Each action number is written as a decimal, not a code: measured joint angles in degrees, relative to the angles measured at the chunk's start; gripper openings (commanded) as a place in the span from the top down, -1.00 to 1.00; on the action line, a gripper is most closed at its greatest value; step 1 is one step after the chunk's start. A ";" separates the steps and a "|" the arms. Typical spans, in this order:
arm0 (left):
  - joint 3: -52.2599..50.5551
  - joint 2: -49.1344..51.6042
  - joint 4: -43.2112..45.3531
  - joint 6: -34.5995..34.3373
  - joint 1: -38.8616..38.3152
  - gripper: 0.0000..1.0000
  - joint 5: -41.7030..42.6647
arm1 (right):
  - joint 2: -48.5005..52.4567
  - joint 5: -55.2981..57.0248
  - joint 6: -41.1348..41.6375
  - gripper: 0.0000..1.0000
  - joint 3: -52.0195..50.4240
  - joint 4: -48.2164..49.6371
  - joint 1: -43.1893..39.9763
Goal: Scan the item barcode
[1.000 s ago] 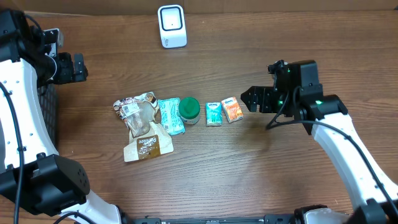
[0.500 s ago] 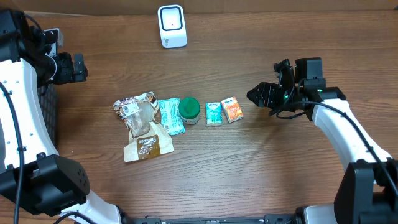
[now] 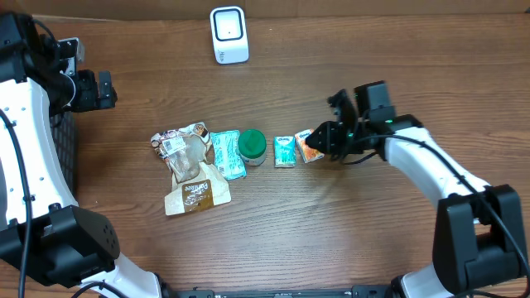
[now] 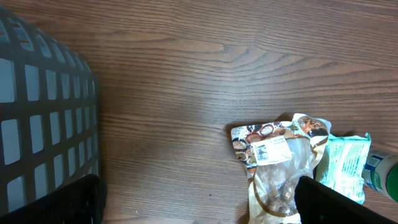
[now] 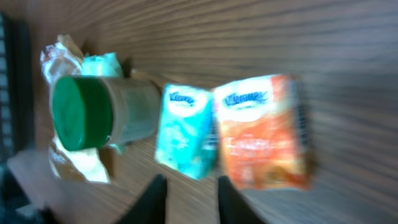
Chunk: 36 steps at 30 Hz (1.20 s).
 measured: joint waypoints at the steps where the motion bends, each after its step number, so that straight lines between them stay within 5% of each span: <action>1: 0.00 0.00 0.00 0.00 0.00 -0.99 0.00 | 0.28 0.35 2.27 0.80 0.00 0.44 1.31; 15: 0.00 0.00 0.00 0.00 0.00 -0.99 0.00 | 4.66 11.32 24.83 0.91 0.04 0.96 8.70; 26: 0.00 0.00 0.00 0.00 0.00 -0.99 0.00 | 5.03 13.16 30.82 0.79 0.04 0.26 8.68; 36: 0.00 0.00 0.00 0.00 0.00 -0.99 0.00 | 5.73 13.46 33.62 0.92 0.04 0.07 8.17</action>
